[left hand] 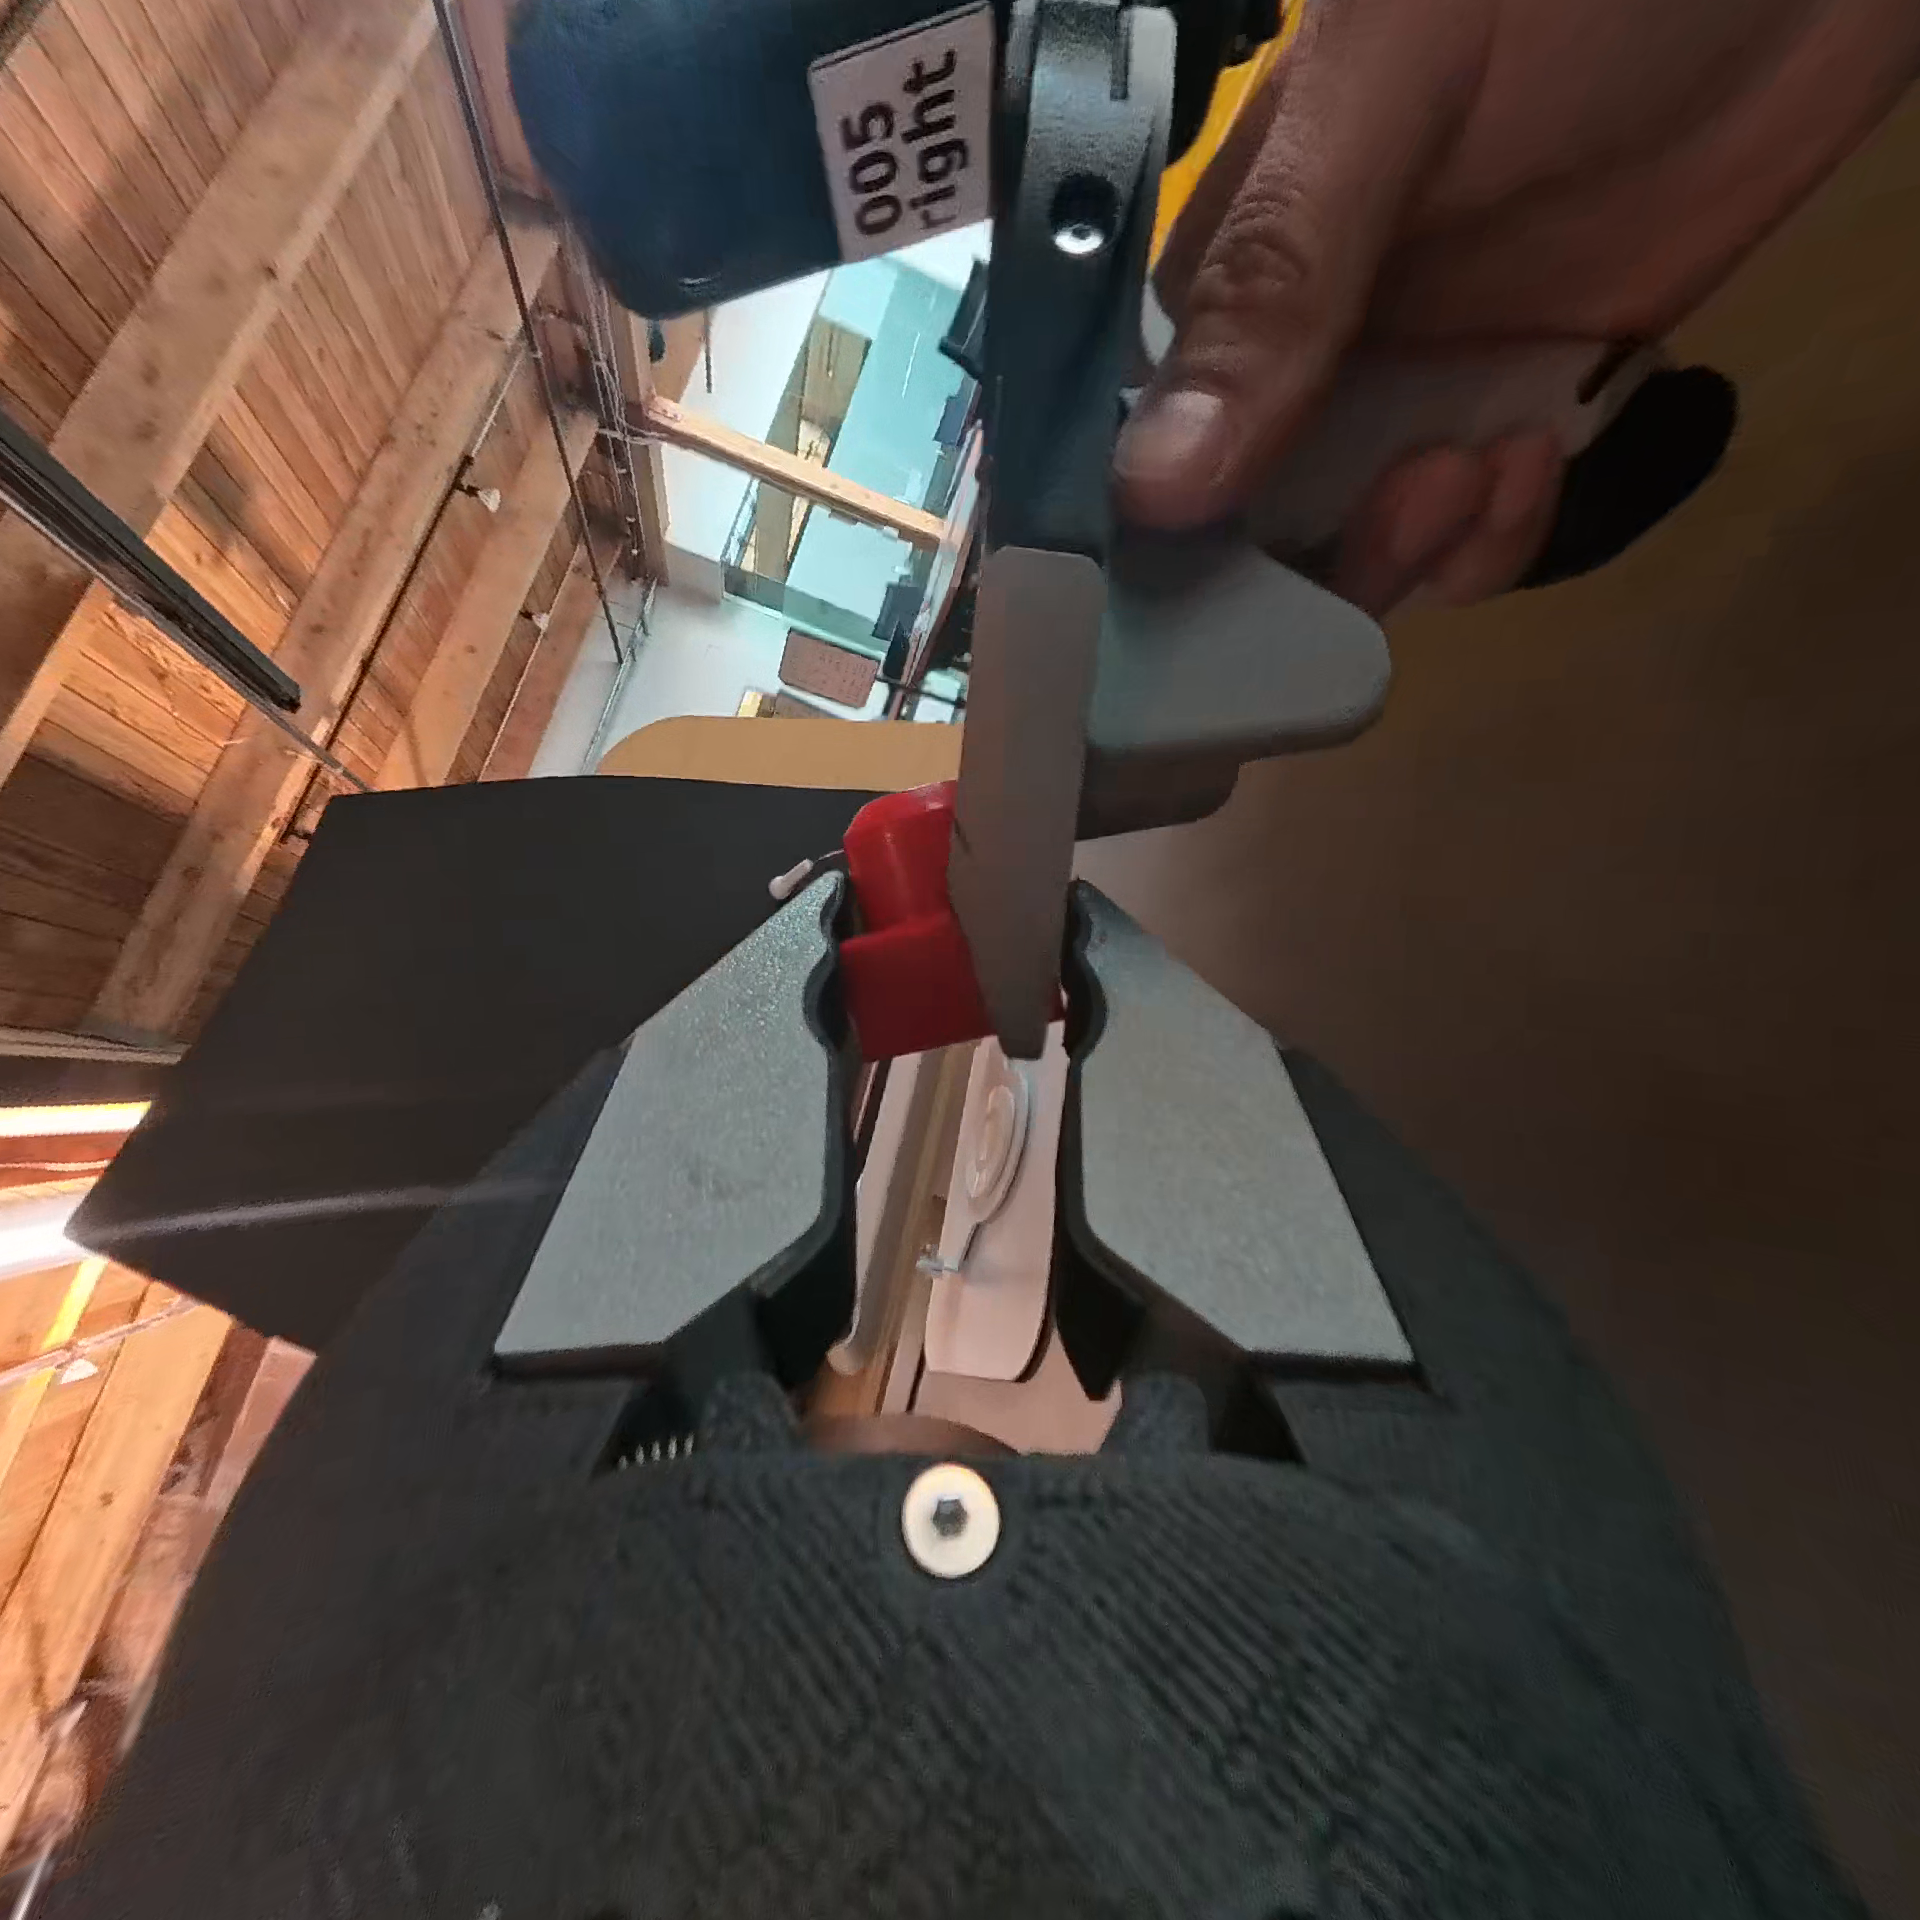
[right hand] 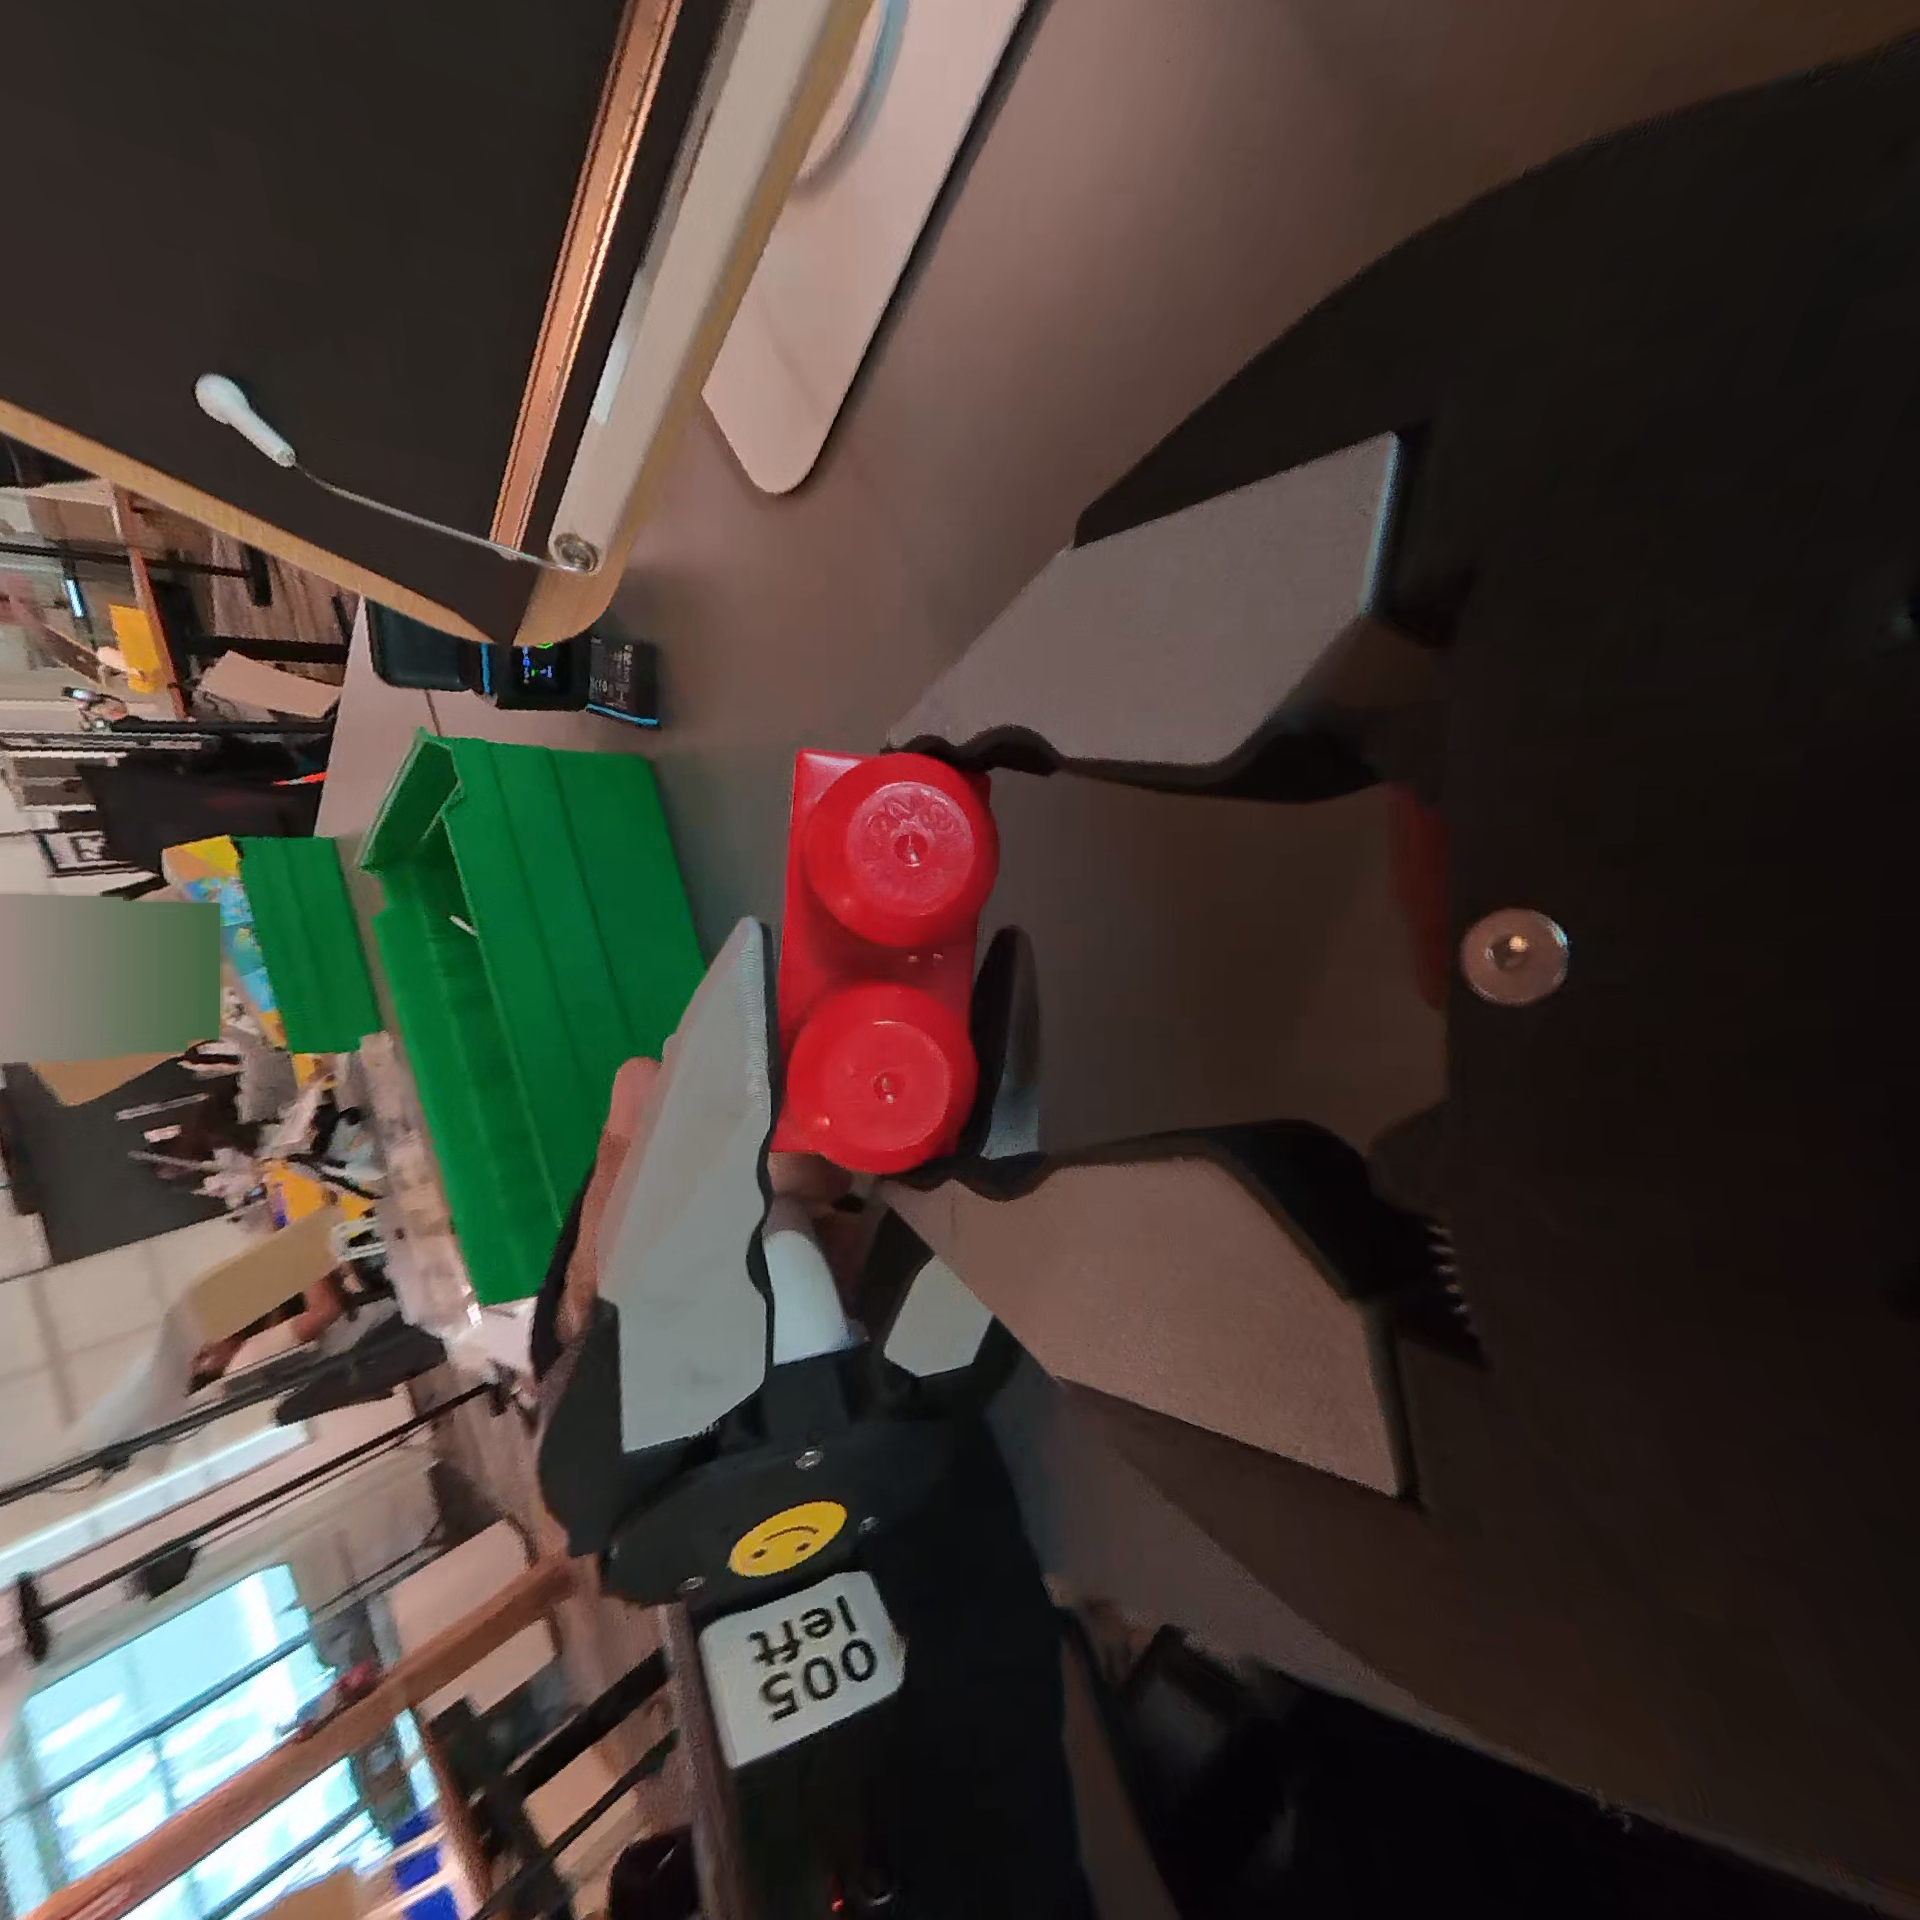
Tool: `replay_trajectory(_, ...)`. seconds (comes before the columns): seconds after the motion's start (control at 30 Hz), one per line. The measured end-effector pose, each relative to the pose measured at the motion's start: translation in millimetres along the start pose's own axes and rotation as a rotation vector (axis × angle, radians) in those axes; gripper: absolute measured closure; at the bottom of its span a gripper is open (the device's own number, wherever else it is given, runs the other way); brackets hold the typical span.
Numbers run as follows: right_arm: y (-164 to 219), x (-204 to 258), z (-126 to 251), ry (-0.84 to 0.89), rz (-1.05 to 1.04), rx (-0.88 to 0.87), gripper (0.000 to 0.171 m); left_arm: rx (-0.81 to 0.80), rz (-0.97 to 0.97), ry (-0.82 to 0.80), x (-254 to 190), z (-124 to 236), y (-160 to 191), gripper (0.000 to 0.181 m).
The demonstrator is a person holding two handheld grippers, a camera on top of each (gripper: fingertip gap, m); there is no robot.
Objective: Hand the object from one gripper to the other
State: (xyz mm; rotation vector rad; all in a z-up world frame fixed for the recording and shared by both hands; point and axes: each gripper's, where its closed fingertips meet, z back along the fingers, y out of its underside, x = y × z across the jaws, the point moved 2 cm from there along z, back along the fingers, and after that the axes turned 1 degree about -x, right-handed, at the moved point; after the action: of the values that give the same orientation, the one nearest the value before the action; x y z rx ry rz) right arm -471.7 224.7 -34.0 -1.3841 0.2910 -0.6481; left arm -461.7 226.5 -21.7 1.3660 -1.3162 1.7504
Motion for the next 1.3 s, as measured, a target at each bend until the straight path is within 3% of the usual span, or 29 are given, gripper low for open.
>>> replay_trajectory(0.13,-4,-15,11,0.166,0.205,0.036,0.099,-0.058,0.239,0.156,-7,5,1,0.123)
replay_trajectory(0.3,-10,-36,31,0.563,0.798,0.193,0.099,-0.096,0.920,0.413,8,12,13,0.110)
replay_trajectory(0.37,-13,-27,27,0.620,0.981,0.206,0.099,-0.089,1.173,0.542,2,9,14,0.105)
replay_trajectory(0.5,-11,-11,15,0.657,1.207,0.225,0.099,-0.155,1.393,0.665,-4,6,5,0.107)
replay_trajectory(0.53,-12,-9,14,0.675,1.257,0.225,0.099,-0.159,1.393,0.674,-5,5,3,0.115)
replay_trajectory(0.57,-11,-7,12,0.684,1.290,0.229,0.099,-0.155,1.360,0.672,-7,5,2,0.137)
replay_trajectory(0.6,-10,-8,10,0.695,1.308,0.244,0.099,-0.163,1.310,0.663,-8,5,0,0.142)
replay_trajectory(0.77,-7,-15,14,0.674,1.256,0.229,0.101,-0.038,0.934,0.418,-5,-2,15,0.141)
replay_trajectory(0.9,1,-23,25,0.513,0.890,0.172,0.140,0.139,0.451,0.153,6,-4,40,0.142)
replay_trajectory(1.0,-7,-25,28,0.417,0.583,0.078,0.118,0.190,0.175,0.068,5,-4,42,0.142)
replay_trajectory(1.13,-18,-9,26,0.220,0.291,-0.069,0.108,0.174,0.005,-0.006,5,-6,36,0.142)
replay_trajectory(1.3,-18,-2,22,0.089,0.116,-0.120,0.127,0.100,-0.051,-0.056,4,-5,20,0.142)
